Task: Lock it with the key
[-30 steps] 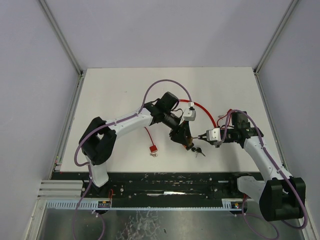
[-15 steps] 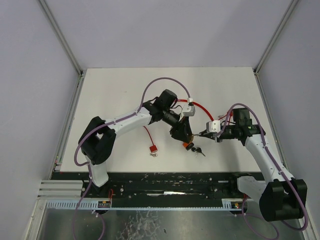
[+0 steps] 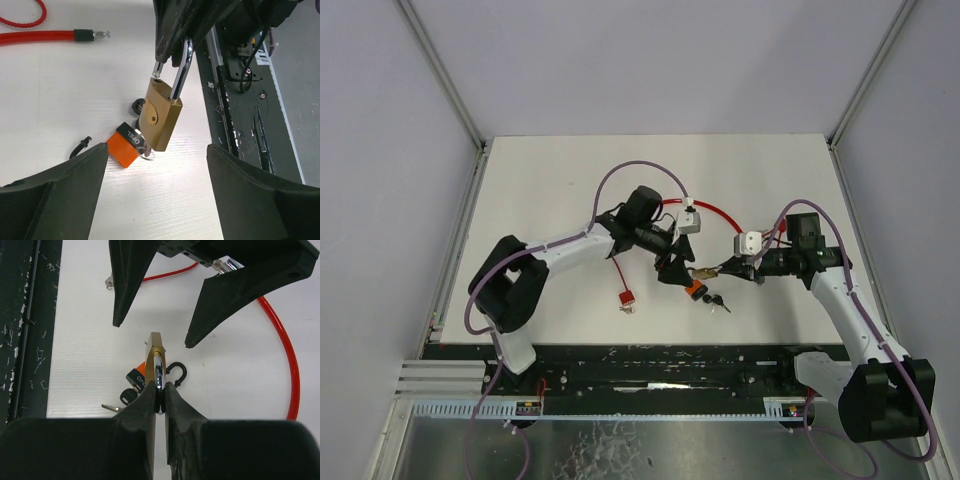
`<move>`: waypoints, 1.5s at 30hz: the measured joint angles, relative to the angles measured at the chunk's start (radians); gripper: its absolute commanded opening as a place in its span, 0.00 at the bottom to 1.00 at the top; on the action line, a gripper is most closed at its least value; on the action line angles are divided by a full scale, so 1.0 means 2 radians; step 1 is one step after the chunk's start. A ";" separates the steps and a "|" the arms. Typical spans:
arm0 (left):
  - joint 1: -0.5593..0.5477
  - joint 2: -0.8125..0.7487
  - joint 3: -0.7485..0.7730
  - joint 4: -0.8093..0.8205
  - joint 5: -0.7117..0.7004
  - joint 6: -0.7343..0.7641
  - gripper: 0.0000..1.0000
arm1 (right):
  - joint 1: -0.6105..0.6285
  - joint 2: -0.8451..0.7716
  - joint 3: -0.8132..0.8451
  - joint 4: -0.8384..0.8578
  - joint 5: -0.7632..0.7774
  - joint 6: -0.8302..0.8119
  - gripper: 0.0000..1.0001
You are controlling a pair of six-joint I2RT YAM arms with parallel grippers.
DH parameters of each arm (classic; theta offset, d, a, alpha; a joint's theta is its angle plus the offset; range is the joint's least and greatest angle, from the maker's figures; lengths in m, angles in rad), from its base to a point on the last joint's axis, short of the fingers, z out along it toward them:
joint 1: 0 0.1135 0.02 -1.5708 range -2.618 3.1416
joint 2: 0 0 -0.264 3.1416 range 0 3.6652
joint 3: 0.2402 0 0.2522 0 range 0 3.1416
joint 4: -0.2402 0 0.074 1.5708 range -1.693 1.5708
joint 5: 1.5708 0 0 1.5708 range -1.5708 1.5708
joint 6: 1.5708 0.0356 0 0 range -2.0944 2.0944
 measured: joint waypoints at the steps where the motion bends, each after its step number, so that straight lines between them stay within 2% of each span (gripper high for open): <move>1: 0.000 -0.004 -0.007 0.011 -0.004 -0.004 0.80 | 0.000 0.000 0.000 -0.001 0.000 0.002 0.00; 7: 0.005 -0.047 -0.069 0.113 -0.024 -0.034 0.82 | -0.004 0.000 0.002 -0.001 -0.001 0.020 0.00; 11: 0.014 -0.087 -0.131 0.212 -0.044 -0.058 0.86 | -0.012 0.000 0.005 0.001 -0.008 0.039 0.00; 14: 0.018 -0.113 -0.183 0.311 -0.067 -0.070 0.91 | -0.019 0.000 0.009 0.003 -0.014 0.057 0.00; 16: 0.019 -0.126 -0.219 0.382 -0.083 -0.078 1.00 | -0.024 0.000 0.013 0.004 -0.019 0.070 0.00; 22: 0.018 -0.132 -0.323 0.606 -0.134 -0.112 1.00 | -0.033 0.000 0.017 0.013 -0.028 0.105 0.00; 26: 0.018 -0.117 -0.326 0.685 -0.132 -0.131 1.00 | -0.039 -0.001 0.019 0.014 -0.037 0.125 0.00; 30: 0.017 -0.100 -0.321 0.713 -0.109 -0.128 0.95 | -0.045 -0.008 0.019 0.016 -0.047 0.138 0.00; 33: 0.010 -0.081 -0.312 0.712 -0.092 -0.118 0.86 | -0.048 -0.016 0.019 0.016 -0.054 0.142 0.00; 41: -0.009 -0.032 -0.242 0.663 -0.075 -0.105 0.73 | -0.049 -0.021 0.019 0.017 -0.066 0.143 0.00; 45: -0.017 -0.016 -0.226 0.649 -0.068 -0.102 0.62 | -0.049 -0.021 0.019 0.017 -0.066 0.143 0.00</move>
